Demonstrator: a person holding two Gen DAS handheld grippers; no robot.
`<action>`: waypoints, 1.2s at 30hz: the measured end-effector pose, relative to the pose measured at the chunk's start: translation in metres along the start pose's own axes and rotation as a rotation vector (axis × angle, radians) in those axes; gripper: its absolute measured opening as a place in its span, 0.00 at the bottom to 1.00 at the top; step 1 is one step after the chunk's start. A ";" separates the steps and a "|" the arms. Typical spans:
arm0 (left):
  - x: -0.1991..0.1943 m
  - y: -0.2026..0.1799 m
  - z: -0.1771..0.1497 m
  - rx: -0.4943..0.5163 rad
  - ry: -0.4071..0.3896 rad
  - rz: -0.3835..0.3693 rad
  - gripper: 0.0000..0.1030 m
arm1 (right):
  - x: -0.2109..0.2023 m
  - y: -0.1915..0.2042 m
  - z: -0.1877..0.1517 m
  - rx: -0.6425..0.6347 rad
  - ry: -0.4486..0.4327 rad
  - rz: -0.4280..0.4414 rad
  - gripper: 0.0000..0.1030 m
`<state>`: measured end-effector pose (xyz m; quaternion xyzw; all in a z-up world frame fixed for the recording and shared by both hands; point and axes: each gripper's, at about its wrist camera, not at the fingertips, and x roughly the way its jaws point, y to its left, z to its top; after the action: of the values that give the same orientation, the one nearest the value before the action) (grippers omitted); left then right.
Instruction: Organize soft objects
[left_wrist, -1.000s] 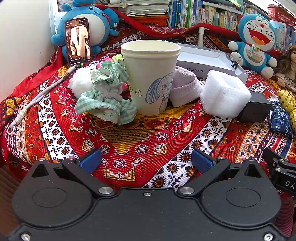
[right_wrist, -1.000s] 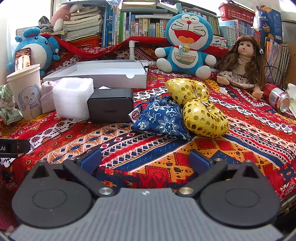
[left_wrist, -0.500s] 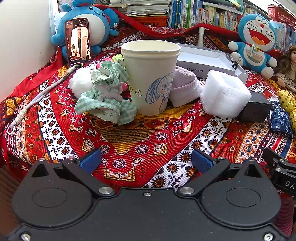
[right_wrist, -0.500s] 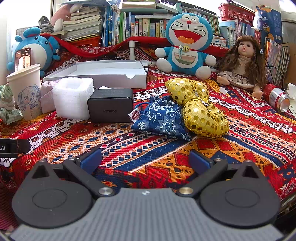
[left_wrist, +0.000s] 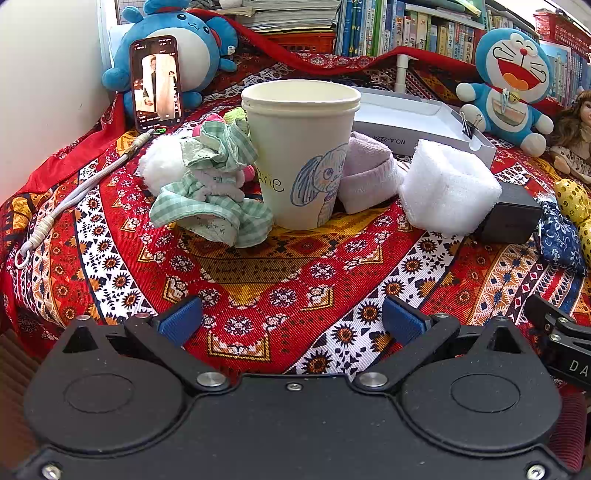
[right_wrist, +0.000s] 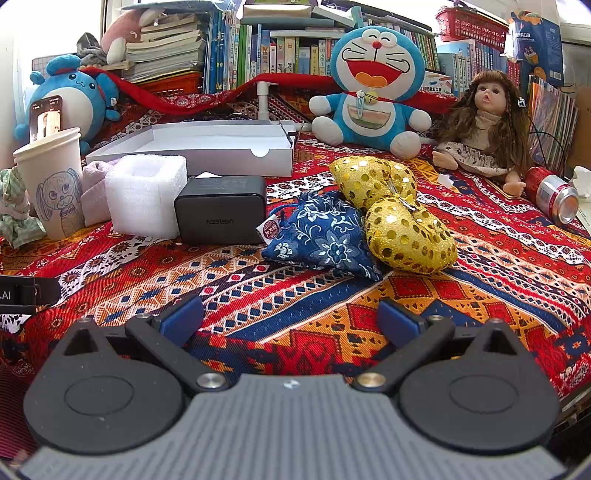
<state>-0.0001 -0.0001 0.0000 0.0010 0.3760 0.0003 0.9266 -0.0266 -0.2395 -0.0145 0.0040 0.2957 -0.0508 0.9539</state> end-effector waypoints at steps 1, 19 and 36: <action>0.000 0.000 0.000 0.000 0.000 0.000 1.00 | 0.000 0.000 0.000 0.000 0.000 0.000 1.00; -0.002 0.003 -0.002 0.016 -0.015 -0.009 1.00 | 0.001 0.001 -0.002 -0.002 -0.014 -0.004 1.00; -0.011 0.017 -0.008 -0.025 -0.116 -0.020 0.91 | -0.012 -0.016 -0.001 0.052 -0.106 0.061 1.00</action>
<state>-0.0130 0.0167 0.0020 -0.0146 0.3218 -0.0045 0.9467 -0.0390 -0.2545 -0.0081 0.0351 0.2432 -0.0294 0.9689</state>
